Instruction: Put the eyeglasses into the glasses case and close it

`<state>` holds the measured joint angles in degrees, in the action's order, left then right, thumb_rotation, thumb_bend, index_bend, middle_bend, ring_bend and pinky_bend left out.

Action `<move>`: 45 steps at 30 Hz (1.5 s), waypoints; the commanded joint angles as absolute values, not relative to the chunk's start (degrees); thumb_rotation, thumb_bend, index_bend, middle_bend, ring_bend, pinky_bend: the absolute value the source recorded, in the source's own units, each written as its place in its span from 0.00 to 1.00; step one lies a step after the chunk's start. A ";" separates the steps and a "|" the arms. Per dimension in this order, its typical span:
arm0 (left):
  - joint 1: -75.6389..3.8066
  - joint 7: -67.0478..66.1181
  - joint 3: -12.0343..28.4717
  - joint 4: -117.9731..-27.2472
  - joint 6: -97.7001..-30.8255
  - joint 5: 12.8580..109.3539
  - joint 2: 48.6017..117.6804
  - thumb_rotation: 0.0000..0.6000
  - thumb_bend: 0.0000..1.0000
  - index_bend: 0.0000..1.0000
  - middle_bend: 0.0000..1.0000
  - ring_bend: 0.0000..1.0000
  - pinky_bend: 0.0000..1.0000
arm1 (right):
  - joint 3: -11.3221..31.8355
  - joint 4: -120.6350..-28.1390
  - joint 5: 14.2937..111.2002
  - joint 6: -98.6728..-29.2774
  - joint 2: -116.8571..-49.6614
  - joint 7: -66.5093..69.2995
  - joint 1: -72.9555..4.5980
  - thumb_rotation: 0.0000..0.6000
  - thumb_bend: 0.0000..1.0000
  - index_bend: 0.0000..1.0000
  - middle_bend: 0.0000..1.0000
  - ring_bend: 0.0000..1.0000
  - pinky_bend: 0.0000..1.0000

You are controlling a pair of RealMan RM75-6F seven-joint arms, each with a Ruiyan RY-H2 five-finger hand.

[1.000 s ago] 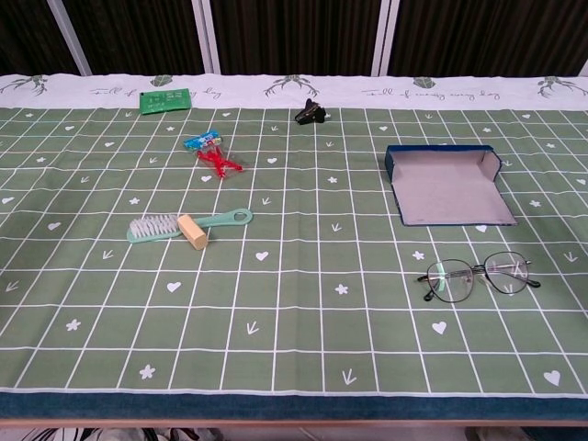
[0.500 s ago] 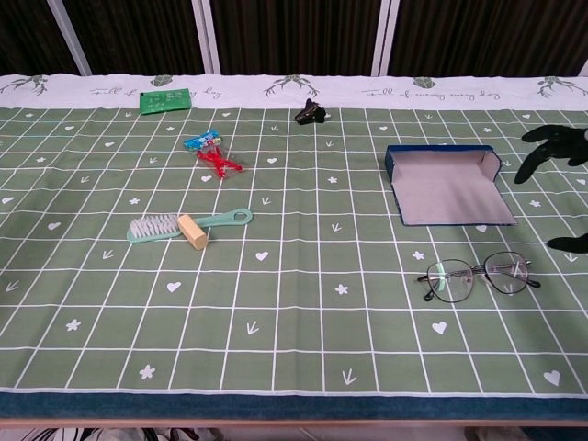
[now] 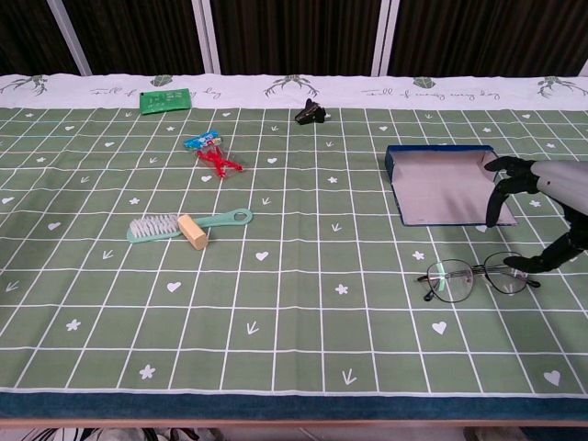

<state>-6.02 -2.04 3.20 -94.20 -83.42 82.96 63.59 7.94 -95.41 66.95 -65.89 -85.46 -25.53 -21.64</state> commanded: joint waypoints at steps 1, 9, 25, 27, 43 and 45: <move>-6.06 -2.16 3.24 -94.31 -83.33 82.86 63.56 1.00 0.32 0.07 0.00 0.00 0.00 | 7.57 -94.80 67.30 -66.22 -85.94 -25.26 -21.57 1.00 0.30 0.47 0.04 0.07 0.17; -5.99 -2.20 3.32 -94.48 -83.46 82.72 63.51 1.00 0.32 0.07 0.00 0.00 0.00 | 6.88 -92.89 67.26 -65.48 -87.66 -24.31 -22.01 1.00 0.32 0.50 0.04 0.08 0.17; -6.02 -1.59 3.67 -94.58 -83.41 82.26 63.16 1.00 0.32 0.07 0.00 0.00 0.00 | 6.63 -90.69 66.77 -64.87 -90.36 -24.51 -23.17 1.00 0.36 0.53 0.04 0.08 0.17; -6.03 -1.71 3.64 -94.57 -83.36 82.27 63.18 1.00 0.32 0.07 0.00 0.00 0.00 | 6.63 -90.51 66.68 -64.80 -90.51 -24.33 -23.24 1.00 0.36 0.54 0.04 0.08 0.17; -6.00 -1.81 3.74 -94.72 -83.36 82.03 63.11 1.00 0.32 0.07 0.00 0.00 0.00 | 6.63 -89.42 66.08 -64.24 -91.11 -23.87 -23.91 1.00 0.41 0.56 0.04 0.08 0.17; -6.02 -1.90 3.72 -94.73 -83.36 82.08 63.12 1.00 0.32 0.07 0.00 0.00 0.00 | 6.58 -89.40 66.05 -64.23 -91.13 -23.85 -23.96 1.00 0.42 0.57 0.04 0.08 0.17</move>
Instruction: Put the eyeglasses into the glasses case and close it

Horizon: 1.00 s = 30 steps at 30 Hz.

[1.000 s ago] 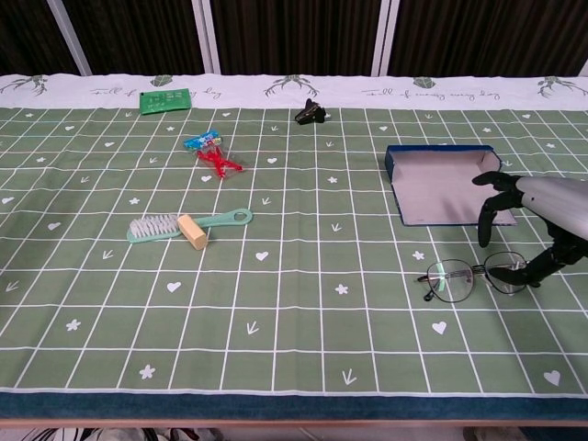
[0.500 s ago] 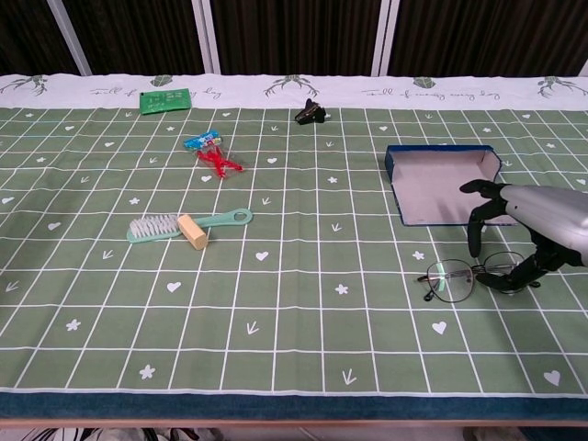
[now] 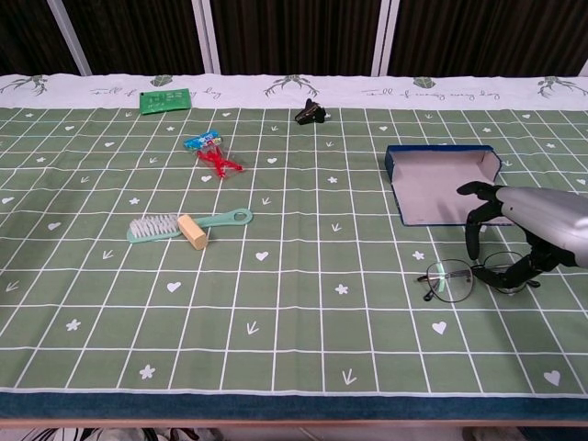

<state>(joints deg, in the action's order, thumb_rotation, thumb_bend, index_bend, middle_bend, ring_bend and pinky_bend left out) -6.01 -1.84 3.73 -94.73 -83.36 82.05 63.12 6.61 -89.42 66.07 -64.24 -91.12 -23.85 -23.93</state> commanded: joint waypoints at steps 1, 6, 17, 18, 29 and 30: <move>-6.02 -1.92 3.72 -94.72 -83.37 82.09 63.14 1.00 0.32 0.07 0.00 0.00 0.00 | 6.56 -89.38 66.04 -64.24 -91.14 -23.87 -23.98 1.00 0.42 0.57 0.04 0.08 0.17; -5.99 -1.92 3.78 -94.73 -83.45 82.04 63.14 1.00 0.32 0.07 0.00 0.00 0.00 | 6.62 -89.41 66.13 -64.38 -91.20 -23.68 -24.10 1.00 0.43 0.58 0.04 0.08 0.17; -6.02 -2.33 3.78 -94.72 -83.37 81.92 63.18 1.00 0.32 0.07 0.00 0.00 0.00 | 6.37 -89.12 65.59 -63.93 -91.26 -23.66 -24.35 1.00 0.45 0.58 0.04 0.08 0.17; -6.02 -2.37 3.78 -94.74 -83.37 81.91 63.19 1.00 0.32 0.07 0.00 0.00 0.00 | 6.37 -89.12 65.60 -63.93 -91.27 -23.63 -24.38 1.00 0.45 0.58 0.04 0.08 0.17; -6.02 -2.53 3.77 -94.82 -83.33 81.87 63.15 1.00 0.32 0.07 0.00 0.00 0.00 | 6.19 -88.95 65.32 -63.72 -91.37 -23.71 -24.62 1.00 0.47 0.58 0.04 0.08 0.17; -6.02 -2.53 3.78 -94.82 -83.33 81.86 63.16 1.00 0.32 0.07 0.00 0.00 0.00 | 6.20 -88.94 65.29 -63.69 -91.38 -23.70 -24.64 1.00 0.47 0.58 0.04 0.08 0.17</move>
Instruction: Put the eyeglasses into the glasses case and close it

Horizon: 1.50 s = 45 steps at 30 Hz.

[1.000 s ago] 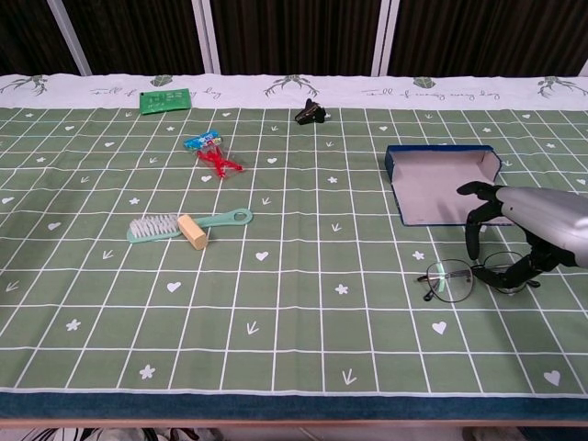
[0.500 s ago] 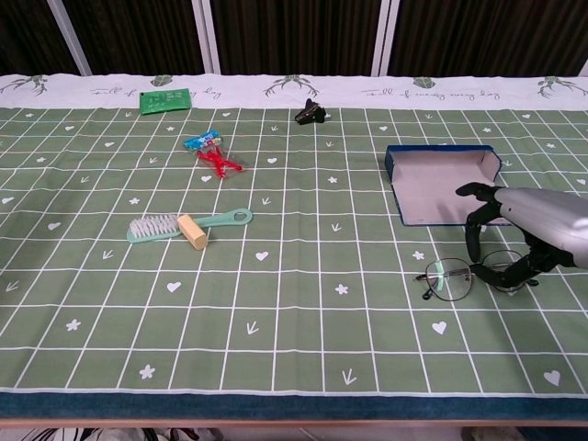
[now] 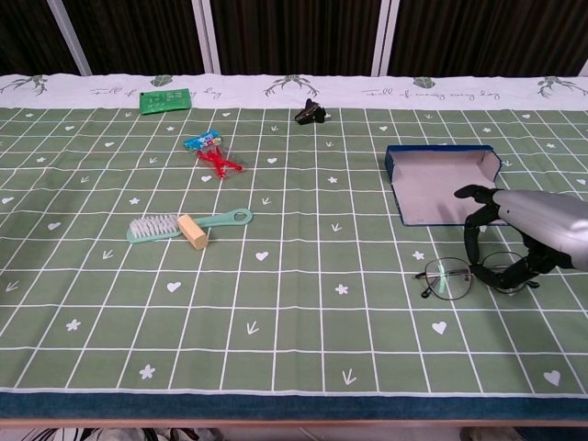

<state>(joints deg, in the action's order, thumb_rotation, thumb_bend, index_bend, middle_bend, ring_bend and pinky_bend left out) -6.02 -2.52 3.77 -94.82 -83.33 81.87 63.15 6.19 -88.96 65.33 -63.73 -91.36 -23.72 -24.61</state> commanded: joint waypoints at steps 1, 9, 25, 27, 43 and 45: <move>-6.03 -2.52 3.79 -94.82 -83.33 81.85 63.16 1.00 0.32 0.07 0.00 0.00 0.00 | 6.20 -88.93 65.28 -63.67 -91.39 -23.69 -24.65 1.00 0.47 0.58 0.04 0.08 0.17; -6.04 -2.54 3.77 -94.81 -83.34 81.93 63.17 1.00 0.32 0.07 0.00 0.00 0.00 | 6.12 -88.96 65.15 -63.42 -91.36 -23.45 -24.83 1.00 0.48 0.60 0.04 0.08 0.17; -5.98 -2.42 3.83 -94.86 -83.42 81.82 63.18 1.00 0.32 0.07 0.00 0.00 0.00 | 7.63 -90.55 65.93 -62.83 -89.21 -22.92 -26.34 1.00 0.49 0.61 0.04 0.08 0.17; -5.98 -2.43 3.83 -94.88 -83.42 81.82 63.17 1.00 0.32 0.07 0.00 0.00 0.00 | 8.19 -90.42 66.33 -62.27 -88.63 -22.64 -27.04 1.00 0.49 0.61 0.04 0.08 0.17; -5.89 -2.50 3.87 -95.18 -83.43 81.56 63.12 1.00 0.32 0.07 0.00 0.00 0.00 | 14.48 -86.09 61.47 -55.26 -85.38 -22.93 -34.11 1.00 0.49 0.61 0.03 0.07 0.17; -5.89 -2.55 3.83 -95.16 -83.39 81.57 63.13 1.00 0.32 0.07 0.00 0.00 0.00 | 14.89 -84.76 60.33 -54.27 -85.56 -23.69 -35.15 1.00 0.49 0.61 0.03 0.07 0.17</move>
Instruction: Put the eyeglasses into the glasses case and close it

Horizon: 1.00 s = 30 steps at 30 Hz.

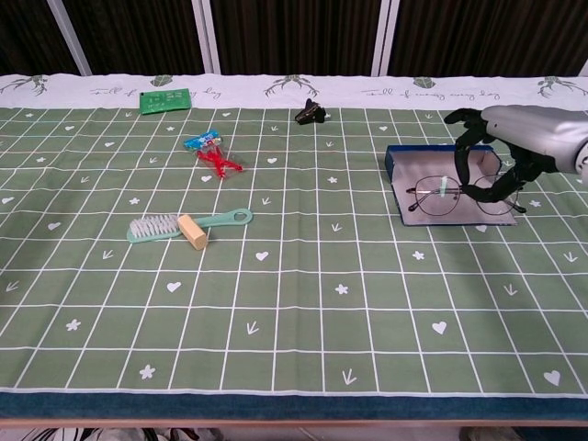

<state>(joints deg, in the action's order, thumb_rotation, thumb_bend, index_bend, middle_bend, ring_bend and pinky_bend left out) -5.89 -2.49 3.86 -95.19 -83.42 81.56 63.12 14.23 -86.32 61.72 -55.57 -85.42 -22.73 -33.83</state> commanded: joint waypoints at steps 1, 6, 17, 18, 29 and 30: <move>-5.90 -2.62 3.80 -95.13 -83.33 81.57 63.13 1.00 0.32 0.07 0.00 0.00 0.00 | 15.13 -84.12 59.79 -53.80 -85.71 -23.86 -35.64 1.00 0.49 0.61 0.03 0.07 0.17; -5.88 -2.57 3.90 -95.13 -83.37 81.40 63.12 1.00 0.32 0.07 0.00 0.00 0.00 | 16.10 -80.69 57.50 -51.03 -86.61 -23.58 -37.80 1.00 0.49 0.61 0.03 0.07 0.17; -5.54 -2.25 4.13 -94.86 -83.85 80.94 63.01 1.00 0.32 0.07 0.00 0.00 0.00 | 17.62 -69.22 55.51 -44.92 -89.27 -19.27 -42.25 1.00 0.49 0.61 0.03 0.07 0.17; -5.52 -2.23 4.18 -94.84 -83.87 80.84 63.02 1.00 0.32 0.07 0.00 0.00 0.00 | 17.68 -68.35 55.66 -44.56 -89.41 -18.77 -42.53 1.00 0.49 0.61 0.03 0.07 0.17; -5.59 -2.78 4.54 -94.83 -83.63 79.96 63.12 1.00 0.32 0.07 0.00 0.00 0.00 | 17.68 -60.80 57.30 -40.38 -90.91 -13.10 -45.06 1.00 0.49 0.61 0.03 0.07 0.17; -5.59 -2.83 4.54 -94.83 -83.62 79.94 63.12 1.00 0.32 0.07 0.00 0.00 0.00 | 17.67 -60.40 57.35 -40.19 -91.05 -12.86 -45.19 1.00 0.49 0.61 0.03 0.07 0.17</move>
